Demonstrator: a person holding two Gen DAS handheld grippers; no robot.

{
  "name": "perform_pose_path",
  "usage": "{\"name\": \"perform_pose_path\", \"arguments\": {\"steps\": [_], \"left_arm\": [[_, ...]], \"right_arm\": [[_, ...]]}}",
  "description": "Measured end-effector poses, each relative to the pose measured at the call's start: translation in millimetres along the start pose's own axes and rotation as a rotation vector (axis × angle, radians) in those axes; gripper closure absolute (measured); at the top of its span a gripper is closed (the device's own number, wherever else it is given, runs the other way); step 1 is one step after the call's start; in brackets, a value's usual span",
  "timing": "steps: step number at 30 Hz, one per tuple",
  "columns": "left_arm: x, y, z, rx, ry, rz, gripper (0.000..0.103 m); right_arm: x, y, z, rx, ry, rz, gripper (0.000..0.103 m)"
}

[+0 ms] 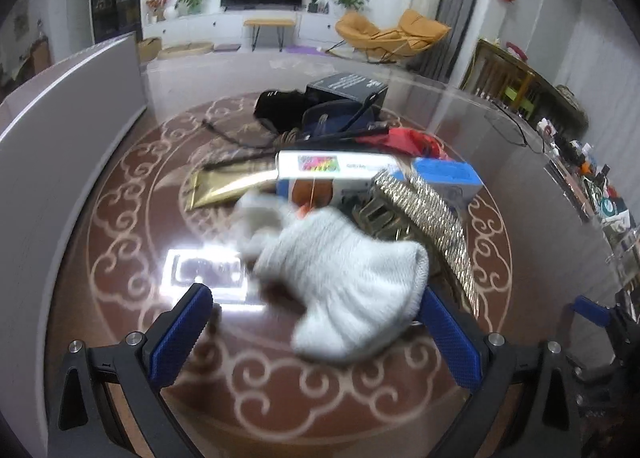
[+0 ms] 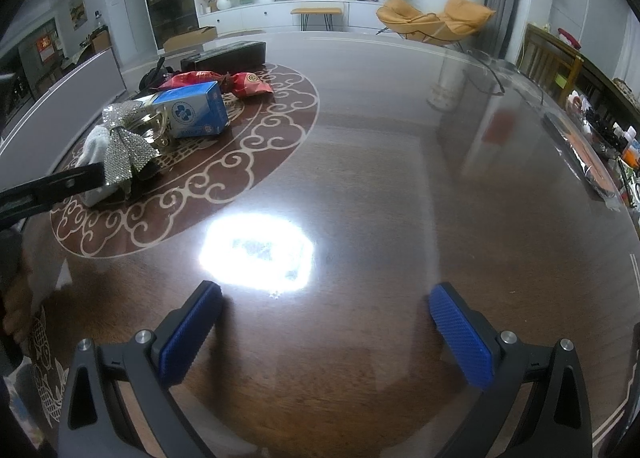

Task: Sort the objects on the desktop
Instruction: 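Grasp the white knit glove with the left gripper while right grasps the silver bow clip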

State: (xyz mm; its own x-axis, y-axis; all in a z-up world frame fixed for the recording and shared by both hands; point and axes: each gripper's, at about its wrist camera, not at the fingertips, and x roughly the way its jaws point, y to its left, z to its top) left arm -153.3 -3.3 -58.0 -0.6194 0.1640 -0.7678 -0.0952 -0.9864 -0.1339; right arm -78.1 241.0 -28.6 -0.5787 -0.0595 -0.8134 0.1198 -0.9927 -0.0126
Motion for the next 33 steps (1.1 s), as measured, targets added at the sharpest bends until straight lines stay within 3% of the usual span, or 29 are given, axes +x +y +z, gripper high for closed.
{"name": "perform_pose_path", "arguments": {"steps": [1,4,11,12,14,15,23,25,27,29,33], "left_arm": [[0,1,-1,-0.002,-0.01,-0.014,0.032],[-8,11,-7,-0.014,-0.016,-0.062,0.051],[-56,32,-65,0.062,0.001,-0.138,0.053],[-60,35,-70,0.061,-0.002,-0.14,0.053],[-64,35,-75,0.067,-0.02,-0.141,0.053],[-65,34,-75,0.062,-0.02,-0.138,0.053],[-67,39,-73,0.061,-0.022,-0.122,0.052],[-67,39,-74,0.067,-0.022,-0.113,0.051],[-67,38,-74,0.071,-0.022,-0.108,0.051],[-67,38,-74,0.064,-0.022,-0.117,0.051],[-67,39,-74,0.052,-0.024,-0.135,0.051]], "right_arm": [[0,0,0,0.0,0.0,0.0,0.0],[0,0,0,0.0,0.0,0.0,0.0],[-1,0,0,0.002,-0.001,0.005,0.0],[-2,2,2,0.018,-0.016,0.052,0.0],[-4,15,9,0.031,-0.052,0.274,0.0],[1,29,17,0.01,-0.044,0.313,0.0],[55,122,87,-0.221,0.017,0.317,0.0],[60,129,96,-0.216,0.007,0.339,0.011],[60,130,101,-0.203,-0.001,0.379,0.044],[58,126,102,-0.179,0.01,0.422,0.051],[34,112,75,-0.175,-0.036,0.38,0.051]]}}
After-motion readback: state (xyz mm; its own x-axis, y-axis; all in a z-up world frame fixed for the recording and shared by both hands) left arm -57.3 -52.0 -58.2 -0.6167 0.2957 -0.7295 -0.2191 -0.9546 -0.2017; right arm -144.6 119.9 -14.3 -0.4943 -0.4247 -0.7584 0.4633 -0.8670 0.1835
